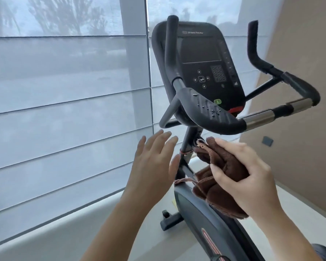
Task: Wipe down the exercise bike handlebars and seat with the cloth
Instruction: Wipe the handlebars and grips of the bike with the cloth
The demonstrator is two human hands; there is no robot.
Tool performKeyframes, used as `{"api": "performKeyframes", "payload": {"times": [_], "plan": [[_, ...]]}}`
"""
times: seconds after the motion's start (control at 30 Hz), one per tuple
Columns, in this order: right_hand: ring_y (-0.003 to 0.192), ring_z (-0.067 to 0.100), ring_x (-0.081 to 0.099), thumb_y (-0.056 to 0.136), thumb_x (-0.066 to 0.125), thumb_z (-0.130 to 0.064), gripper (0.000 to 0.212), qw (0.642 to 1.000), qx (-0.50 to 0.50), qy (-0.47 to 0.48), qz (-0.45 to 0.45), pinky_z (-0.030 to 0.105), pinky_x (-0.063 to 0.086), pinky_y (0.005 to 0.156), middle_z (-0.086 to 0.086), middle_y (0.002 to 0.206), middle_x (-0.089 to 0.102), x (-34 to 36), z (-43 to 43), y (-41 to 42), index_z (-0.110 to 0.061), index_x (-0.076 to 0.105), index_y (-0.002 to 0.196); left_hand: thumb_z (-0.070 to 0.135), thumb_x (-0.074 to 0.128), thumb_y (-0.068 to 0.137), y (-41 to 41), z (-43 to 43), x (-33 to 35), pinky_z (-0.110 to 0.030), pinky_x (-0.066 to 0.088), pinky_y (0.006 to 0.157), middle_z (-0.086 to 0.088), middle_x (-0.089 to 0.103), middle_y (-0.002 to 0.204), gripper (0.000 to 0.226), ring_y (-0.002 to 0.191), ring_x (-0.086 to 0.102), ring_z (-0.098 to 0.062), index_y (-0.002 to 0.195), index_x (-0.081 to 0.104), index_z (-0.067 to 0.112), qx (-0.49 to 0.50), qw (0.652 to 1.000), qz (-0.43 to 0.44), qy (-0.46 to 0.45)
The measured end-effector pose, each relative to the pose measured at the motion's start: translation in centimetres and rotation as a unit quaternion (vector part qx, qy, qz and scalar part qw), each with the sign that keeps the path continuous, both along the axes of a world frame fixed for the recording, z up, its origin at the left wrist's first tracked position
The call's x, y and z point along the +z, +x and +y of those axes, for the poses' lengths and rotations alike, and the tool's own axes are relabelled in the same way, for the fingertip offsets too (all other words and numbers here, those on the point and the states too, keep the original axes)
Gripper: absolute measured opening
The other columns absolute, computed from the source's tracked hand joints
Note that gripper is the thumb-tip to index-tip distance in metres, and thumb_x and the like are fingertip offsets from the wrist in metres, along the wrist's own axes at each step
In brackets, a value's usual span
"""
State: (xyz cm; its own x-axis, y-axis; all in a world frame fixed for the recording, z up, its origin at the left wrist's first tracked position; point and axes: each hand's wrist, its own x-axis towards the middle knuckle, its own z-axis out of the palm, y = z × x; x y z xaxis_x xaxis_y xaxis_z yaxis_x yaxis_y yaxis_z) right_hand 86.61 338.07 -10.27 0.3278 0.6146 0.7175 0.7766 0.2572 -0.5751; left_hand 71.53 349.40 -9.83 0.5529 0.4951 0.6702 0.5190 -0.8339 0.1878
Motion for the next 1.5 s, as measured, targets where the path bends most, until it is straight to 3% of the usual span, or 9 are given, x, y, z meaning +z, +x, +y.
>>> {"api": "performKeyframes", "payload": {"times": [0.3, 0.5, 0.67, 0.87, 1.0, 1.13, 1.27, 1.37, 1.5], "plan": [[0.106, 0.001, 0.056, 0.076, 0.064, -0.026, 0.042, 0.987, -0.103, 0.071, -0.102, 0.01, 0.039, 0.094, -0.007, 0.111, 0.06, 4.3, 3.2, 1.9, -0.018, 0.06, 0.118, 0.018, 0.061, 0.084, 3.8, 8.0, 1.8, -0.054, 0.032, 0.102, -0.013, 0.056, 0.126, 0.035, 0.122, 0.046, -0.032, 0.118, 0.056, 0.008, -0.085, 0.996, -0.005, 0.017], [0.105, 0.012, 0.058, 0.073, 0.068, -0.014, 0.046, 0.978, -0.079, 0.004, -0.192, 0.022, 0.043, 0.097, 0.001, 0.111, 0.062, 9.7, 8.8, 4.7, -0.018, 0.06, 0.119, 0.024, 0.055, 0.088, 6.1, 13.8, 3.8, -0.053, 0.029, 0.105, -0.012, 0.05, 0.132, 0.039, 0.127, 0.041, -0.029, 0.123, 0.052, 0.007, -0.147, 0.989, -0.008, 0.025], [0.121, 0.012, 0.046, 0.077, 0.066, -0.012, 0.055, 0.961, -0.04, -0.187, -0.201, 0.035, 0.037, 0.107, -0.001, 0.127, 0.053, 12.0, 14.8, 6.4, -0.025, 0.052, 0.129, 0.022, 0.056, 0.088, 7.7, 17.6, 4.4, -0.051, 0.027, 0.105, -0.012, 0.051, 0.132, 0.039, 0.127, 0.041, -0.028, 0.122, 0.053, 0.005, -0.183, 0.982, 0.006, 0.041], [0.138, 0.001, 0.017, 0.068, 0.053, -0.034, 0.064, 0.904, -0.023, -0.411, -0.115, 0.037, 0.021, 0.114, -0.033, 0.146, 0.018, 11.8, 14.6, 6.8, -0.068, 0.036, 0.12, 0.019, 0.061, 0.084, 9.0, 20.5, 3.7, -0.053, 0.032, 0.102, -0.014, 0.055, 0.127, 0.039, 0.122, 0.047, -0.03, 0.118, 0.056, 0.001, -0.225, 0.973, 0.001, 0.048], [0.133, 0.007, 0.027, 0.07, 0.061, -0.063, 0.056, 0.925, -0.133, -0.333, -0.122, 0.029, 0.023, 0.107, -0.028, 0.144, 0.028, 10.5, 16.1, 5.1, -0.061, 0.04, 0.122, 0.017, 0.067, 0.08, 9.9, 21.7, 3.5, -0.056, 0.034, 0.099, -0.016, 0.055, 0.127, 0.042, 0.121, 0.048, -0.033, 0.117, 0.057, -0.001, -0.255, 0.964, -0.009, 0.072], [0.119, 0.018, 0.043, 0.082, 0.062, -0.033, 0.044, 0.932, -0.216, -0.24, -0.165, 0.023, 0.028, 0.099, -0.015, 0.134, 0.046, 9.3, 17.6, 4.4, -0.044, 0.052, 0.124, 0.02, 0.065, 0.081, 11.0, 22.8, 3.9, -0.054, 0.032, 0.101, -0.012, 0.052, 0.132, 0.047, 0.126, 0.042, -0.03, 0.122, 0.053, 0.002, -0.299, 0.951, -0.016, 0.079], [0.112, 0.008, 0.052, 0.08, 0.066, -0.014, 0.047, 0.945, -0.209, -0.218, -0.124, 0.014, 0.036, 0.097, -0.02, 0.121, 0.05, 7.6, 12.9, 4.6, -0.042, 0.059, 0.117, 0.035, 0.058, 0.084, 11.6, 23.5, 3.7, -0.05, 0.031, 0.101, -0.009, 0.051, 0.133, 0.05, 0.127, 0.041, -0.028, 0.124, 0.052, 0.005, -0.342, 0.937, -0.036, 0.058], [0.112, 0.003, 0.052, 0.078, 0.068, -0.016, 0.043, 0.95, -0.237, -0.18, -0.093, 0.005, 0.032, 0.094, -0.02, 0.118, 0.052, 5.9, 10.7, 3.7, -0.04, 0.062, 0.112, 0.043, 0.055, 0.081, 11.9, 23.9, 3.3, -0.051, 0.034, 0.103, -0.007, 0.05, 0.134, 0.057, 0.129, 0.039, -0.025, 0.124, 0.052, 0.007, -0.368, 0.928, -0.051, 0.025], [0.107, 0.01, 0.055, 0.081, 0.069, -0.017, 0.032, 0.946, -0.26, -0.164, -0.106, 0.019, 0.039, 0.096, -0.008, 0.112, 0.057, 7.8, 14.7, 3.7, -0.032, 0.066, 0.11, 0.043, 0.061, 0.077, 12.4, 24.5, 3.2, -0.051, 0.038, 0.099, -0.007, 0.054, 0.129, 0.058, 0.126, 0.043, -0.025, 0.121, 0.054, 0.006, -0.396, 0.914, -0.08, 0.026]]}}
